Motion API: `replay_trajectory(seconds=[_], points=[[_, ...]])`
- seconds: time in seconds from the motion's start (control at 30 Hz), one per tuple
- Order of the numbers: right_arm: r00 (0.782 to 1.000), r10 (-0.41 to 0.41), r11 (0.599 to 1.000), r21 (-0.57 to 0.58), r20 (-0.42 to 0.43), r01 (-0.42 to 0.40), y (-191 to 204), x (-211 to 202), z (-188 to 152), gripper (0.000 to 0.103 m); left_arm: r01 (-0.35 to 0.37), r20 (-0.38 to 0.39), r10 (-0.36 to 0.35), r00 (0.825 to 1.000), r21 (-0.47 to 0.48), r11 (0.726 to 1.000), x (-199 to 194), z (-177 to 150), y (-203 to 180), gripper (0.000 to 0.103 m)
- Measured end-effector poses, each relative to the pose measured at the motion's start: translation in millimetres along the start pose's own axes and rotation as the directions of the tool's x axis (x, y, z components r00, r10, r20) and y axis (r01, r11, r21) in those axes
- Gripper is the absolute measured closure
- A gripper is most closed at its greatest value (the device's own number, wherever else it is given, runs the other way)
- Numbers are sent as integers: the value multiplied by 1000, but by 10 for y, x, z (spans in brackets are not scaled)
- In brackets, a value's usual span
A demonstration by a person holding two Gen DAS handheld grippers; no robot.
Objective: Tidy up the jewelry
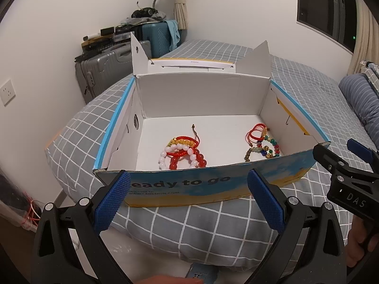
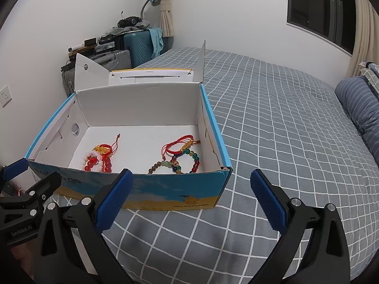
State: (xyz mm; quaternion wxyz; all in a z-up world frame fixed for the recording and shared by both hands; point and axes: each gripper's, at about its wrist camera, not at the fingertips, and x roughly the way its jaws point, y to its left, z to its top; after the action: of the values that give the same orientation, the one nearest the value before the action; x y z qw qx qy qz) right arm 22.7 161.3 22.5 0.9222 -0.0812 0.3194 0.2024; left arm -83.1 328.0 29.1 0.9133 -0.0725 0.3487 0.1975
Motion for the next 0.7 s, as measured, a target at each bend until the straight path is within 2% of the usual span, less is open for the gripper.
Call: replay_trajectory(seconds=[0.7], points=[[1000, 2, 1000, -9, 4, -2, 11, -33, -10, 8, 10, 6, -10, 1000, -6, 1000, 10, -6, -2, 6]])
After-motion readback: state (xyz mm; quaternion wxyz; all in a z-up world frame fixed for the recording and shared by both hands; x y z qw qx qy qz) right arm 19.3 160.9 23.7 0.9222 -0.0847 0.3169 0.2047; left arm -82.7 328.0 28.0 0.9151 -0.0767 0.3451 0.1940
